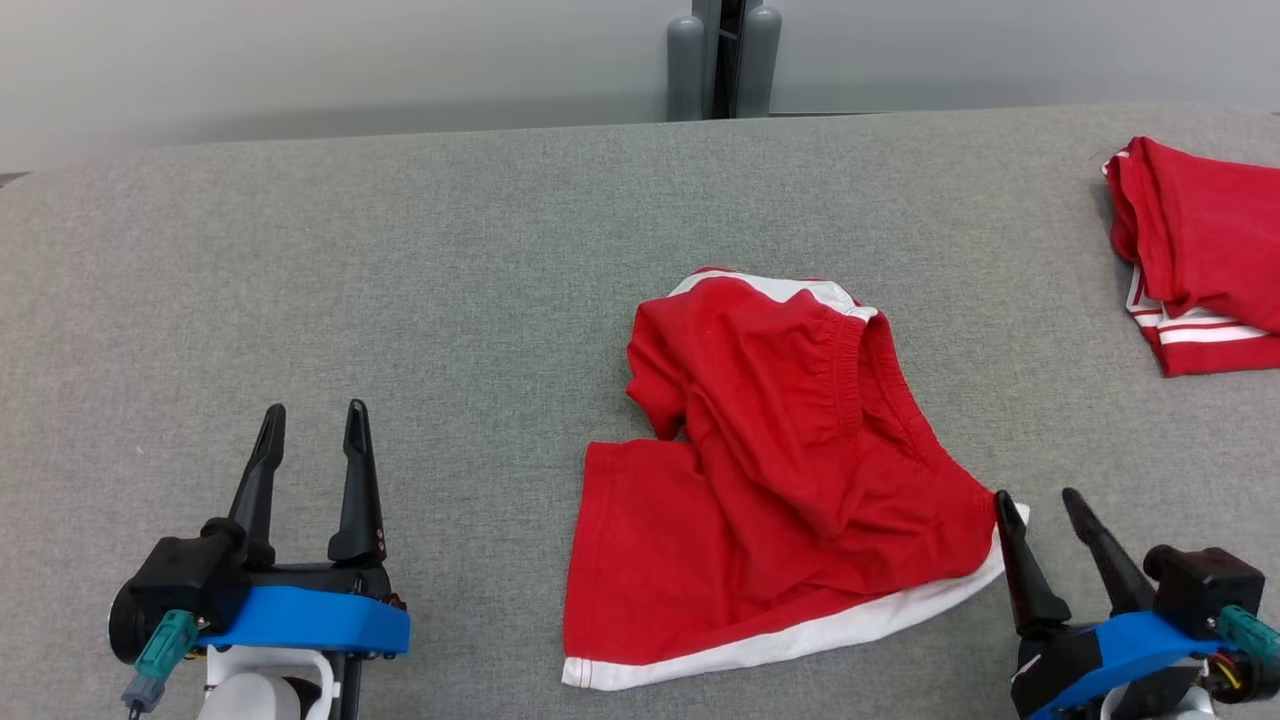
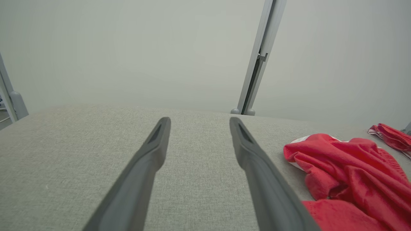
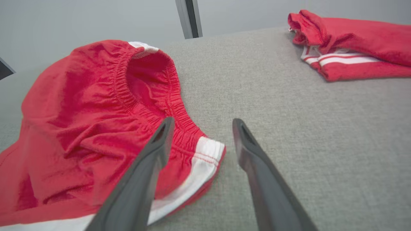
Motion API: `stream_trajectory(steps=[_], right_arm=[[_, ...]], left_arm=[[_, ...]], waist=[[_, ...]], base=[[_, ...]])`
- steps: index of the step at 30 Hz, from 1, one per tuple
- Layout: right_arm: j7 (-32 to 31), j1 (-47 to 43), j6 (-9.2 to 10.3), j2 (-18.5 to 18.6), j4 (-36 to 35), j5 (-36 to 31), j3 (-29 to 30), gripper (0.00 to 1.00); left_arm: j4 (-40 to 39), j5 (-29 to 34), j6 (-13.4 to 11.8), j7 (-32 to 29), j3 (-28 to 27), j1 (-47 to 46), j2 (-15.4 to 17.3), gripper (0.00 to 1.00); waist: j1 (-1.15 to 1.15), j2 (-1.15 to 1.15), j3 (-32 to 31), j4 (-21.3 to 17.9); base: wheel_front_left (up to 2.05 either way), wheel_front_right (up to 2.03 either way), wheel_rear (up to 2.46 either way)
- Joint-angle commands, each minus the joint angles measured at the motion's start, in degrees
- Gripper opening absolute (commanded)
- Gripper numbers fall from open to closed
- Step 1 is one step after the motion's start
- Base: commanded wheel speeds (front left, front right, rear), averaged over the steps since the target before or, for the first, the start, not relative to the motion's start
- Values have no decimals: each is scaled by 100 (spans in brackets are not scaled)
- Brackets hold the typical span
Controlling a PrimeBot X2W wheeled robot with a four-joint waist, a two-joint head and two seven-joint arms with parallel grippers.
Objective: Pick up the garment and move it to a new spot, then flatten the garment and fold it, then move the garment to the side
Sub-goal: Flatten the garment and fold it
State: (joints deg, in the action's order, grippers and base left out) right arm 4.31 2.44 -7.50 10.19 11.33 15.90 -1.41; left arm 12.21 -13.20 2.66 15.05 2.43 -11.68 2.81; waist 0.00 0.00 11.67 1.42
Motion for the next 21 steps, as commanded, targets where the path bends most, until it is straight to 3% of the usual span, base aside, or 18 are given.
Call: stream_trajectory(steps=[1, 6, 12, 21], right_arm=[[8, -4, 3, -28, -107, -83, 44, 100], [-88, 321, 3, 33, -555, -324, 86, 100], [-388, 1083, 3, 188, -774, -403, -423, 100], [-779, 2445, 3, 407, 137, -572, -1101, 100]], left_arm=[[3, -20, -15, 16, 10, 30, 20, 100], [24, -14, -5, 16, 40, 3, 20, 100], [28, 6, 17, 16, 53, -39, 20, 100], [19, -79, -7, 16, 185, -204, 20, 100]], waist=[[0, 0, -8, -3], [0, 0, -24, 24], [0, 0, 13, 108], [0, 0, 272, 362]], base=[[0, 0, 0], [0, 0, 0], [0, 0, 0], [0, 0, 0]])
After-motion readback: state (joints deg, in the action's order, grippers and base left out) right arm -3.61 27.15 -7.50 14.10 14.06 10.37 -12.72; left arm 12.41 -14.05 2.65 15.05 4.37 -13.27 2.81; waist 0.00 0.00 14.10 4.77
